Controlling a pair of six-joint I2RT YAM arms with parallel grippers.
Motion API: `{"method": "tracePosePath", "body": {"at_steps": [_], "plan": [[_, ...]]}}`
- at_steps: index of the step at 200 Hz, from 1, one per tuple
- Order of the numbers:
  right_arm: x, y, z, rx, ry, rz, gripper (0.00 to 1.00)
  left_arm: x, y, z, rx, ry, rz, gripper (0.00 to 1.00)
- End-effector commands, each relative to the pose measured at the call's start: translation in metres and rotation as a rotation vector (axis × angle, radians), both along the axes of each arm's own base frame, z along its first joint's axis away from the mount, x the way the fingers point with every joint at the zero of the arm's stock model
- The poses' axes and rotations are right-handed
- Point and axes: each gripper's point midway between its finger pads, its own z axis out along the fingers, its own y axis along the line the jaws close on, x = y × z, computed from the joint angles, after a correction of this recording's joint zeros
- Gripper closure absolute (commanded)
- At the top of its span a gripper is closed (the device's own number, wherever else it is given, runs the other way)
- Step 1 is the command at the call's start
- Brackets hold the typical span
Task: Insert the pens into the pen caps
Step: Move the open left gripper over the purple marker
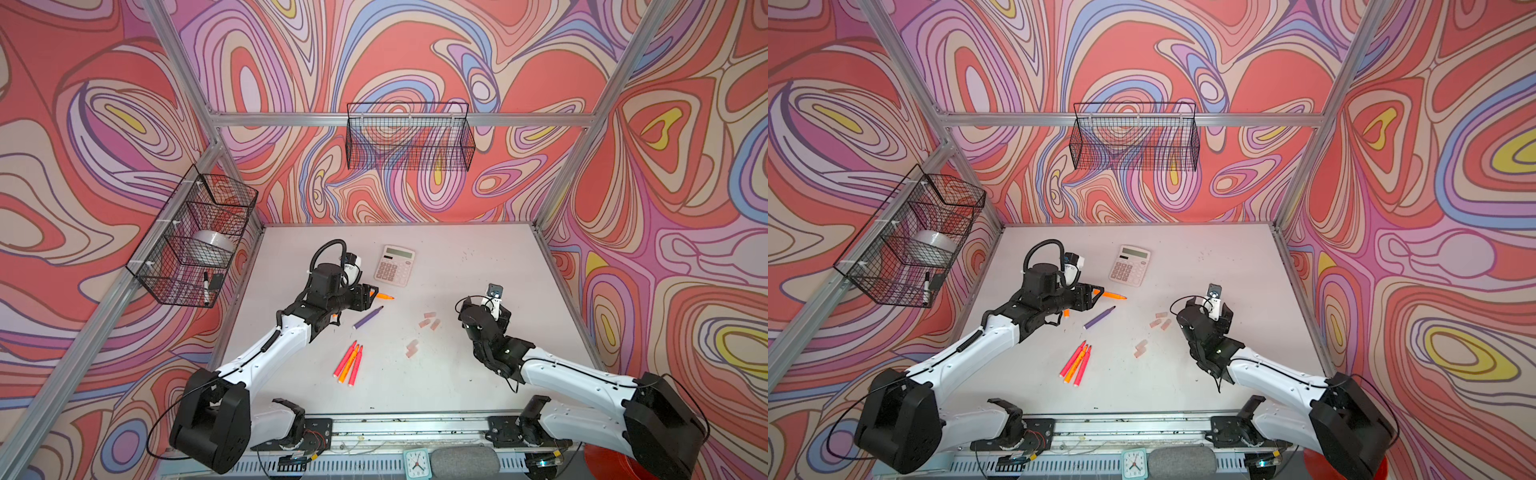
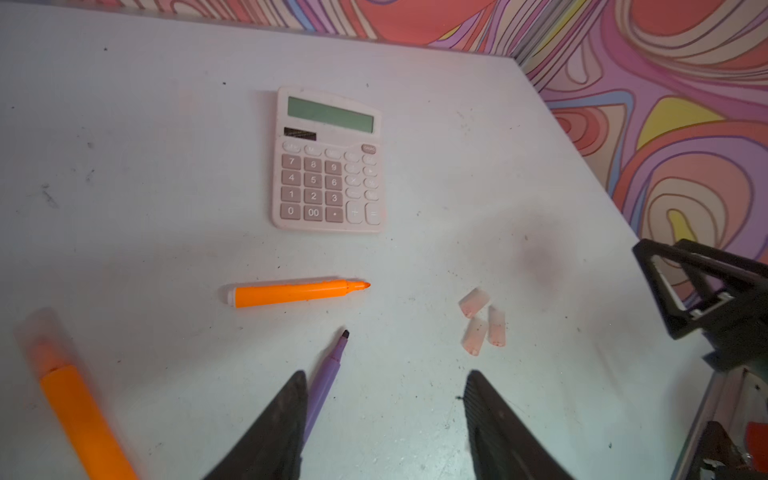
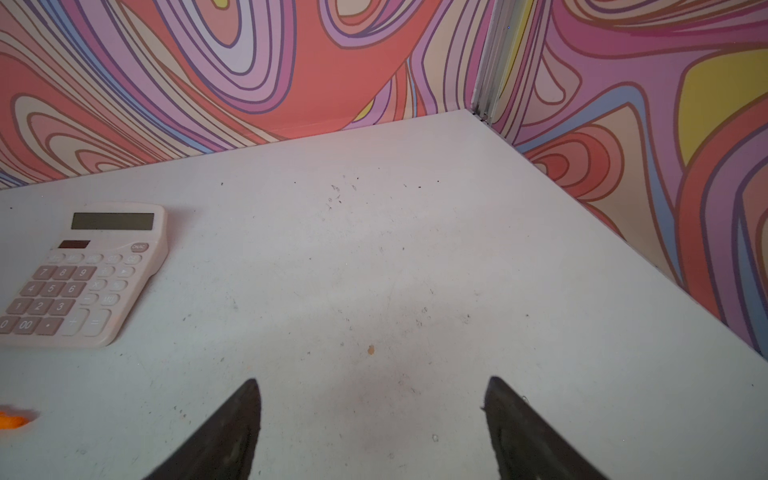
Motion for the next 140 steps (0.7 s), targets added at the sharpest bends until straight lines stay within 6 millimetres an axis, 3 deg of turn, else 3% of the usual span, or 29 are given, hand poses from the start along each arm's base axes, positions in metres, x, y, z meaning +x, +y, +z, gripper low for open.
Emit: {"method": "tracePosePath", "body": {"at_steps": [1, 24, 67, 140], "plan": [[0.003, -0.002, 0.004, 0.013, -0.002, -0.014, 0.13, -0.026, 0.026, -0.062, 0.207, 0.196, 0.033, 0.46], [0.001, -0.001, 0.003, 0.023, 0.000, 0.000, 0.14, -0.023, 0.007, -0.066, 0.164, 0.223, -0.044, 0.50], [-0.007, -0.005, 0.005, 0.052, -0.016, 0.014, 0.13, -0.028, -0.001, -0.096, 0.202, 0.363, -0.089, 0.53], [0.001, 0.000, 0.001, 0.022, 0.012, 0.012, 0.14, -0.040, 0.014, -0.122, 0.366, 0.442, -0.046, 0.52]]}}
